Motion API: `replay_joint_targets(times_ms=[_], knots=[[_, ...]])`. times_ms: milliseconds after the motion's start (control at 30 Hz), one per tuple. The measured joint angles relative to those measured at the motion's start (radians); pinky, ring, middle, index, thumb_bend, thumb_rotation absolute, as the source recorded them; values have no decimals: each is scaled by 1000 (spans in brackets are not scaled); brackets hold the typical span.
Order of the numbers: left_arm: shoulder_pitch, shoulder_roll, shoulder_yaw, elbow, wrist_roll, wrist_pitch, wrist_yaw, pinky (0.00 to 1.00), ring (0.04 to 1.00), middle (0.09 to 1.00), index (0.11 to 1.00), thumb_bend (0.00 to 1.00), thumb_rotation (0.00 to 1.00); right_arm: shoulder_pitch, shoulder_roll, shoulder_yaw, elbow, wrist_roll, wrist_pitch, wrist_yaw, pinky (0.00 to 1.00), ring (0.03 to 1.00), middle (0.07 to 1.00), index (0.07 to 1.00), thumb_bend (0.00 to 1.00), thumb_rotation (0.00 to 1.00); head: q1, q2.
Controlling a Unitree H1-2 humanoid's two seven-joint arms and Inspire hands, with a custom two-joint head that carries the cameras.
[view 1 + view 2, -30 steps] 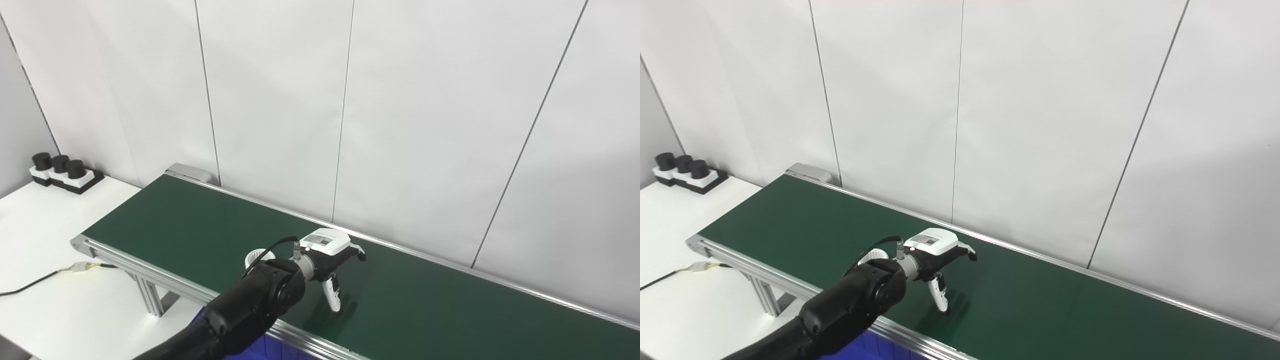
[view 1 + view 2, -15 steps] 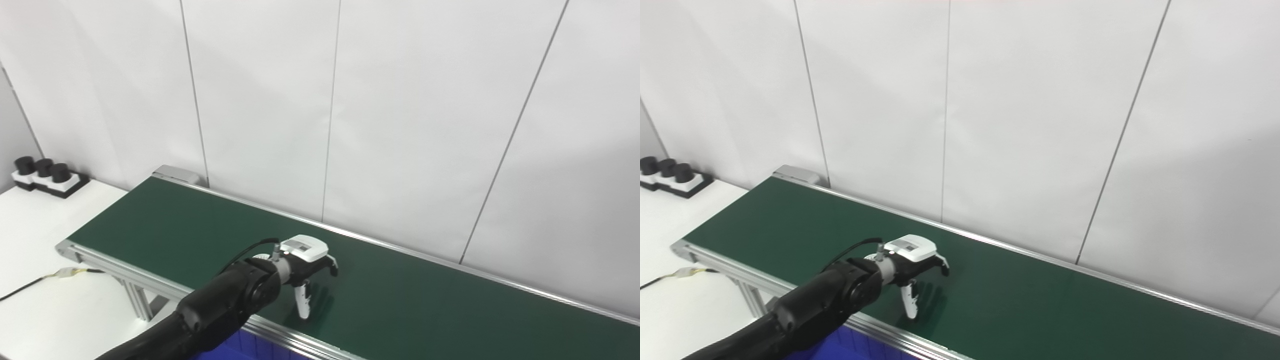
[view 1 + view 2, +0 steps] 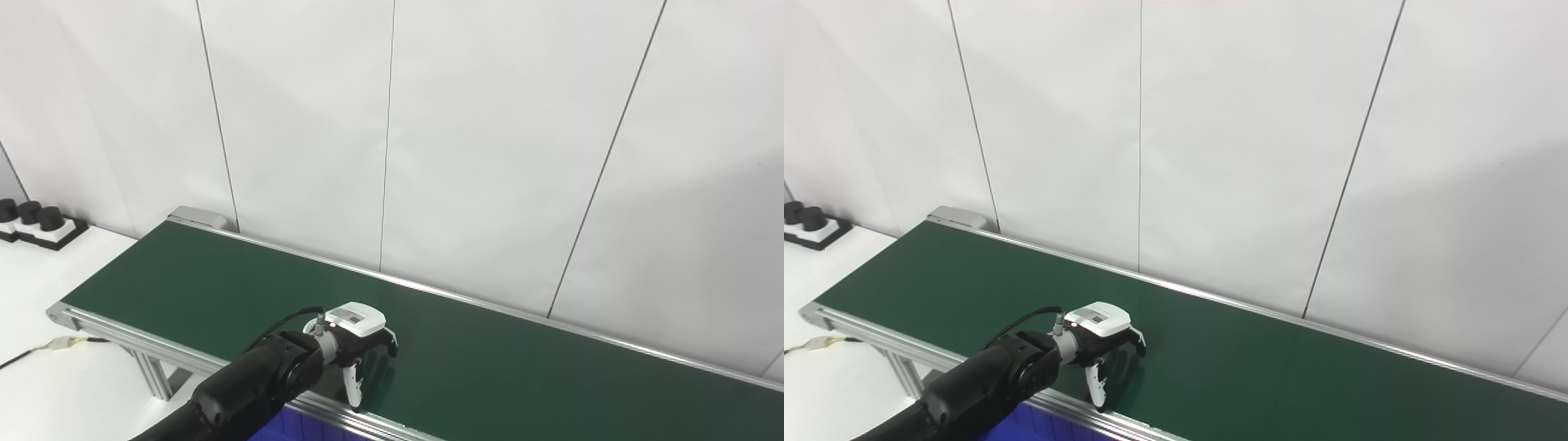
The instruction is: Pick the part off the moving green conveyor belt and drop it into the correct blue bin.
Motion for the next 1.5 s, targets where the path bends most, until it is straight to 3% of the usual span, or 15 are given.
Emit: replay_joint_targets(times_ms=[600, 1300, 1467, 1500], knots=[[-26, -6, -4, 114, -1, -30, 58, 895, 820, 839, 765, 843, 0, 10, -1, 0, -8, 2, 0, 1, 649, 749, 811, 910, 410, 728, 0, 6], [-29, -6, -4, 123, -1, -32, 80, 858, 785, 815, 750, 818, 0, 27, -3, 0, -39, 2, 0, 3, 652, 746, 810, 912, 456, 757, 6, 21], [-27, -6, -6, 124, 4, -44, 120, 802, 734, 774, 705, 787, 0, 31, -6, 0, -42, 2, 1, 3, 656, 750, 810, 912, 436, 751, 2, 23], [-26, -6, -7, 125, 4, -51, 135, 763, 681, 709, 646, 762, 0, 31, -6, 0, -42, 2, 1, 3, 658, 752, 811, 912, 432, 747, 3, 25]])
